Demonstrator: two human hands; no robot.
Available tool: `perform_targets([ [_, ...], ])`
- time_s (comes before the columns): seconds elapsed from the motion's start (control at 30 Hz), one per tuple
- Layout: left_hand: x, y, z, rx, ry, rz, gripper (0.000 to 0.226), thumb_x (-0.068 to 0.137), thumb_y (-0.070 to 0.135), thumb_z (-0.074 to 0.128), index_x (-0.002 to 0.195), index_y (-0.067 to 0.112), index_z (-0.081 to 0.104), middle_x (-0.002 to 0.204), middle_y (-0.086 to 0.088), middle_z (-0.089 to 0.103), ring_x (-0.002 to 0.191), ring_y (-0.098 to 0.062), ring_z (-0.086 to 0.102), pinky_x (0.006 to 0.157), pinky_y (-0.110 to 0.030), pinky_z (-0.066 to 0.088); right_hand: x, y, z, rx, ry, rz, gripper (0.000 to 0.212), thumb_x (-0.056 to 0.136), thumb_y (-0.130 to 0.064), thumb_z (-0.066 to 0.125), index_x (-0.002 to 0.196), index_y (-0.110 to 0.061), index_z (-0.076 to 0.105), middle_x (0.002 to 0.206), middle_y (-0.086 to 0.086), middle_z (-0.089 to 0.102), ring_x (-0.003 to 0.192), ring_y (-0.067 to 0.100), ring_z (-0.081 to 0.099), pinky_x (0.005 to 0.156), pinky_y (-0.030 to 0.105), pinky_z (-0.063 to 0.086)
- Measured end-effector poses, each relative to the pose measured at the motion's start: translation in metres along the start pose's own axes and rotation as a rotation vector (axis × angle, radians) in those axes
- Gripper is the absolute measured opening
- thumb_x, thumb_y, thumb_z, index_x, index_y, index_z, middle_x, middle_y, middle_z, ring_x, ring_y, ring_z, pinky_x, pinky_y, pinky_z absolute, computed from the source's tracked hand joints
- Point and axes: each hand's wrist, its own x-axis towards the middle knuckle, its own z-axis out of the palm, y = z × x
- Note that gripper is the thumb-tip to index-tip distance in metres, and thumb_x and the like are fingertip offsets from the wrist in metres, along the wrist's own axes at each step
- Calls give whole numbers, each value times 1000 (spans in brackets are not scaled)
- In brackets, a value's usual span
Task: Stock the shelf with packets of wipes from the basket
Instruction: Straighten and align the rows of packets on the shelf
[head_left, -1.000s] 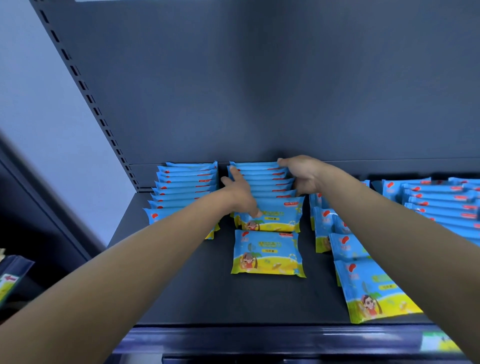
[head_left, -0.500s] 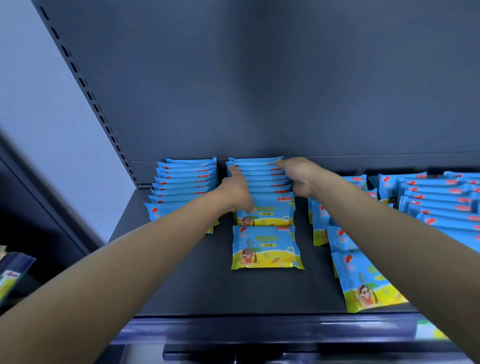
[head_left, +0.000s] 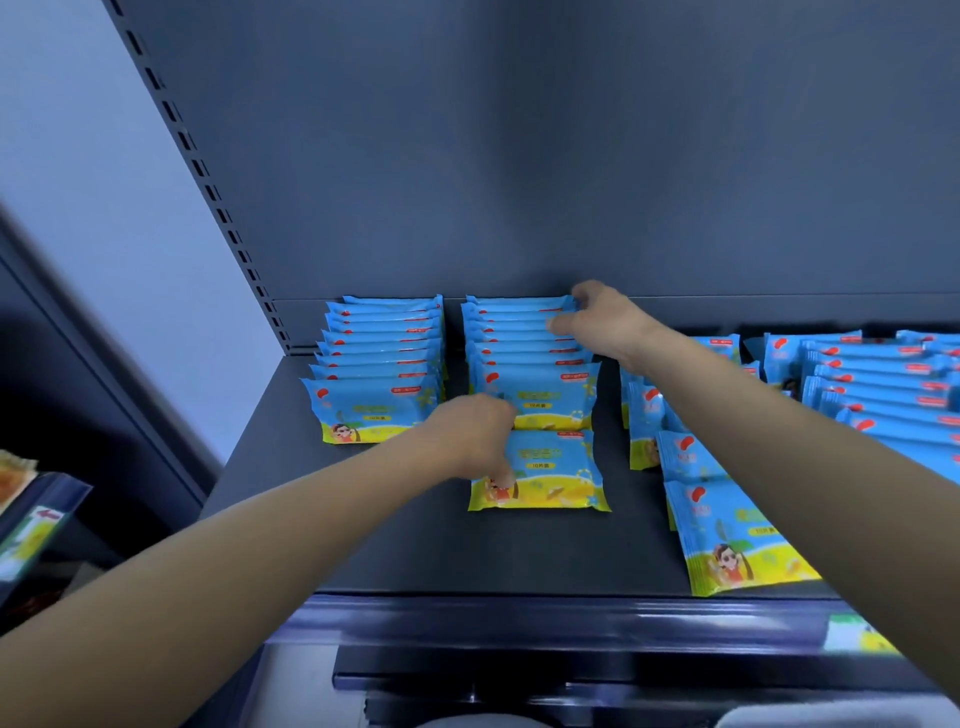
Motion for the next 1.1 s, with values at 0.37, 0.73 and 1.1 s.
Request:
perform_targets([
  [0.37, -2, -5, 10, -232, 47, -26, 56, 69, 30, 80, 107, 13, 43, 107, -4, 52, 95, -22, 52, 69, -27, 43, -16, 4, 0, -357, -282, -83, 108, 69, -30, 81, 150, -19, 10, 154, 0, 11, 138, 21, 24, 111, 33, 29],
  [0.73, 4, -10, 3, -89, 523, -51, 39, 81, 27, 67, 104, 10, 41, 108, -7, 52, 98, -24, 50, 75, -37, 46, -16, 1, -7, -98, -109, -53, 69, 86, -25, 66, 144, -14, 30, 136, 4, 46, 113, 19, 52, 92, 29, 46],
  [1.1, 14, -4, 0, -224, 490, -131, 58, 75, 22, 75, 117, 8, 37, 119, -11, 34, 79, -26, 56, 67, -33, 46, -17, 0, -3, -86, -300, 125, 86, 73, -11, 78, 141, -19, 26, 118, 1, 57, 111, 24, 56, 100, 43, 46],
])
